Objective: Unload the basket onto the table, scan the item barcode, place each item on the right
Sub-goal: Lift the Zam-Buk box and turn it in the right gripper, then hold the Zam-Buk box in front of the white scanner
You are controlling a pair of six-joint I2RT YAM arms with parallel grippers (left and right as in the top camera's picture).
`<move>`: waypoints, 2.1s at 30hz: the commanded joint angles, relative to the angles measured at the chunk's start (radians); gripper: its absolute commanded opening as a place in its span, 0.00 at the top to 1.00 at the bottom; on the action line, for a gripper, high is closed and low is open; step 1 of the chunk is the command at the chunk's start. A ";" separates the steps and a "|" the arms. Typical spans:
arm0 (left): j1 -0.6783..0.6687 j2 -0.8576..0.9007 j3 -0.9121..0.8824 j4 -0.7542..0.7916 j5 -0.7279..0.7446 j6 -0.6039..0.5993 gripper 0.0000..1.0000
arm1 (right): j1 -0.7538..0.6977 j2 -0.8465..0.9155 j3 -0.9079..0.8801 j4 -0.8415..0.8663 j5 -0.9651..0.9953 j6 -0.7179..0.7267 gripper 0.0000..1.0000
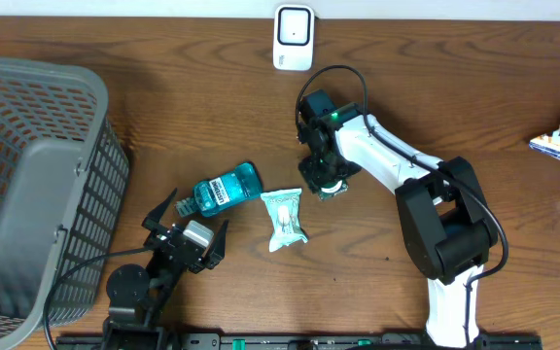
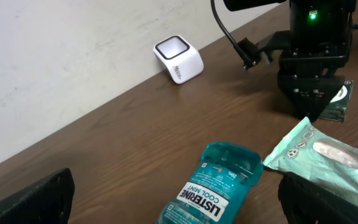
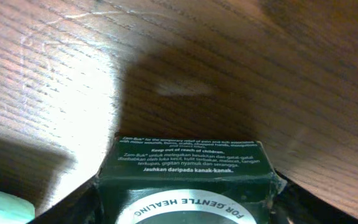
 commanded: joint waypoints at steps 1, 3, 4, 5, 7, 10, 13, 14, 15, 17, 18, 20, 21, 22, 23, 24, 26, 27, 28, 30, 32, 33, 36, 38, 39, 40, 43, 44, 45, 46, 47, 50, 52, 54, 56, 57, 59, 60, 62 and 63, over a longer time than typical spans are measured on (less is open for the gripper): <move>-0.004 -0.001 -0.026 -0.020 0.020 0.006 0.02 | -0.001 0.010 -0.019 -0.005 -0.021 -0.003 0.38; -0.004 -0.001 -0.026 -0.020 0.020 0.006 0.02 | -0.002 0.010 -0.019 -0.013 -0.022 0.010 0.42; -0.004 -0.001 -0.026 -0.020 0.020 0.006 0.02 | -0.002 0.010 -0.019 -0.020 -0.021 0.018 0.44; -0.004 -0.001 -0.026 -0.020 0.020 0.006 0.02 | -0.003 0.010 -0.019 -0.029 -0.022 0.025 0.46; -0.004 -0.001 -0.026 -0.020 0.020 0.006 0.02 | -0.005 0.009 -0.011 -0.046 -0.023 0.044 0.48; -0.004 -0.001 -0.026 -0.020 0.020 0.006 0.02 | -0.014 0.009 0.036 -0.099 -0.053 0.089 0.53; -0.004 -0.001 -0.026 -0.020 0.020 0.006 0.02 | -0.025 0.009 0.118 -0.176 -0.086 0.176 0.52; -0.004 -0.001 -0.026 -0.020 0.020 0.006 0.02 | -0.030 0.009 0.154 -0.211 -0.092 0.237 0.53; -0.004 -0.001 -0.026 -0.020 0.020 0.006 0.02 | -0.032 0.009 0.179 -0.237 -0.092 0.291 0.52; -0.004 -0.001 -0.026 -0.020 0.020 0.006 0.02 | -0.037 0.009 0.230 -0.307 -0.097 0.441 0.52; -0.004 -0.001 -0.026 -0.020 0.020 0.006 0.02 | -0.040 0.009 0.252 -0.339 -0.107 0.496 0.53; -0.004 -0.001 -0.026 -0.020 0.020 0.006 0.02 | -0.043 0.009 0.287 -0.389 -0.147 0.550 0.53; -0.004 -0.001 -0.026 -0.020 0.020 0.006 0.02 | -0.045 0.009 0.299 -0.409 -0.172 0.566 0.54; -0.004 -0.001 -0.026 -0.020 0.020 0.006 0.02 | -0.045 0.009 0.308 -0.426 -0.200 0.579 0.54; -0.004 -0.001 -0.026 -0.020 0.020 0.006 0.02 | -0.045 0.009 0.313 -0.442 -0.227 0.587 0.54; -0.004 -0.001 -0.026 -0.020 0.020 0.006 0.02 | -0.045 0.009 0.315 -0.454 -0.256 0.589 0.54; -0.004 -0.001 -0.026 -0.020 0.020 0.006 0.02 | -0.045 0.009 0.316 -0.470 -0.300 0.589 0.55; -0.004 -0.001 -0.026 -0.020 0.020 0.006 0.02 | -0.045 0.009 0.316 -0.476 -0.312 0.589 0.55; -0.004 -0.001 -0.026 -0.020 0.020 0.006 0.02 | -0.045 0.009 0.316 -0.479 -0.316 0.590 0.56; -0.004 -0.001 -0.026 -0.020 0.020 0.006 0.03 | -0.045 0.009 0.316 -0.478 -0.316 0.592 0.56; -0.004 -0.001 -0.026 -0.020 0.020 0.006 0.02 | -0.045 0.009 0.316 -0.468 -0.315 0.592 0.56; -0.004 -0.001 -0.026 -0.020 0.020 0.006 0.02 | -0.045 0.009 0.316 -0.456 -0.311 0.592 0.56; -0.004 -0.001 -0.026 -0.020 0.020 0.006 0.02 | -0.048 0.009 0.318 -0.401 -0.308 0.591 0.56; -0.004 -0.001 -0.026 -0.020 0.020 0.006 0.02 | -0.056 0.009 0.322 -0.354 -0.308 0.591 0.62; -0.004 -0.001 -0.026 -0.020 0.020 0.006 0.02 | -0.061 0.009 0.324 -0.329 -0.303 0.591 0.66; -0.004 -0.001 -0.026 -0.020 0.020 0.006 0.02 | -0.066 0.009 0.327 -0.290 -0.292 0.591 0.66; -0.004 -0.001 -0.026 -0.020 0.020 0.006 0.02 | -0.071 0.009 0.329 -0.174 -0.242 0.576 0.64; -0.004 -0.001 -0.026 -0.020 0.020 0.006 0.02 | -0.071 0.009 0.329 -0.130 -0.225 0.563 0.64; -0.004 -0.001 -0.026 -0.020 0.020 0.006 0.02 | -0.071 0.009 0.329 -0.085 -0.214 0.544 0.64; -0.004 -0.001 -0.026 -0.020 0.020 0.006 0.02 | -0.068 0.009 0.329 -0.032 -0.207 0.518 0.64; -0.004 -0.001 -0.026 -0.020 0.020 0.006 0.02 | -0.067 0.009 0.329 0.006 -0.202 0.503 0.64; -0.004 -0.001 -0.026 -0.020 0.020 0.006 0.02 | -0.059 0.009 0.329 0.141 -0.153 0.489 0.64; -0.004 -0.001 -0.026 -0.020 0.020 0.006 0.02 | -0.051 0.009 0.329 0.226 -0.123 0.443 0.64; -0.004 -0.001 -0.026 -0.020 0.020 0.006 0.02 | -0.043 0.009 0.329 0.299 -0.108 0.340 0.64; -0.004 -0.001 -0.026 -0.020 0.020 0.006 0.02 | -0.036 0.009 0.329 0.367 -0.103 0.219 0.62; -0.004 -0.001 -0.026 -0.020 0.020 0.006 0.02 | -0.034 0.009 0.329 0.399 -0.103 0.168 0.62; -0.004 -0.001 -0.026 -0.020 0.020 0.006 0.02 | -0.031 0.009 0.329 0.457 -0.101 0.098 0.63; -0.004 -0.001 -0.026 -0.020 0.020 0.006 0.02 | -0.031 0.010 0.329 0.488 -0.094 0.072 0.63; -0.004 -0.001 -0.026 -0.020 0.020 0.006 0.02 | -0.030 0.014 0.328 0.564 -0.033 0.051 0.62; -0.004 -0.001 -0.026 -0.020 0.020 0.006 0.02 | -0.030 0.018 0.328 0.595 0.002 0.044 0.62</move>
